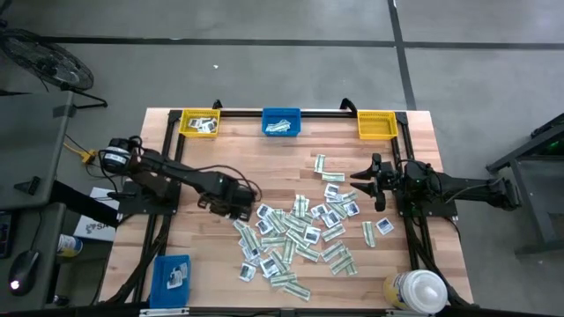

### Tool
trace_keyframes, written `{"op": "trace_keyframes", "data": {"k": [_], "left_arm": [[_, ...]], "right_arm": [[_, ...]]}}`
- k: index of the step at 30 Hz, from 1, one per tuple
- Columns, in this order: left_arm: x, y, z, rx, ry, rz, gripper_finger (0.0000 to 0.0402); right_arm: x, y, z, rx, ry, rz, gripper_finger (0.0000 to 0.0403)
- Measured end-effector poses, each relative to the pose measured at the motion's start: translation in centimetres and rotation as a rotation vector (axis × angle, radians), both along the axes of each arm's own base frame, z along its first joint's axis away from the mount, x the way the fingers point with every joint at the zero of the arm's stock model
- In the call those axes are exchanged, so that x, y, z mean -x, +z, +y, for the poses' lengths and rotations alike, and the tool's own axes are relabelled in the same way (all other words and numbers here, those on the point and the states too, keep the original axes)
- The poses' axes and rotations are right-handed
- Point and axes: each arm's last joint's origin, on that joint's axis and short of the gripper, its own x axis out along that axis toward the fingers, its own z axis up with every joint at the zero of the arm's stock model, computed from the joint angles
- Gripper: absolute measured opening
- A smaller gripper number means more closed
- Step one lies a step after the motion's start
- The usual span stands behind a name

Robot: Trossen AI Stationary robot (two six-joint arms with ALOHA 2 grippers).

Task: Pick & Place First Aid Supplies
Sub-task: Put the orange ointment pack into the right yellow bin

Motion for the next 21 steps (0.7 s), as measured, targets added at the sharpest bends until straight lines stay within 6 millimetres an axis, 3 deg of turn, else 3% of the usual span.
{"op": "trace_keyframes", "data": {"k": [5,13,21], "left_arm": [[0.8,-0.6,-0.3,-0.075,0.053,0.038,0.0136],[0.5,-1.3,-0.3,-0.059,0.056,-0.026,0.0136],[1.6,-3.0,-0.1,-0.056,0.079,0.001,0.0134]], "right_arm": [[0.0,0.0,0.0,0.0,0.0,0.0,0.0129],[0.0,0.0,0.0,0.0,0.0,0.0,0.0129],[0.0,0.0,0.0,0.0,0.0,0.0,0.0129]]}}
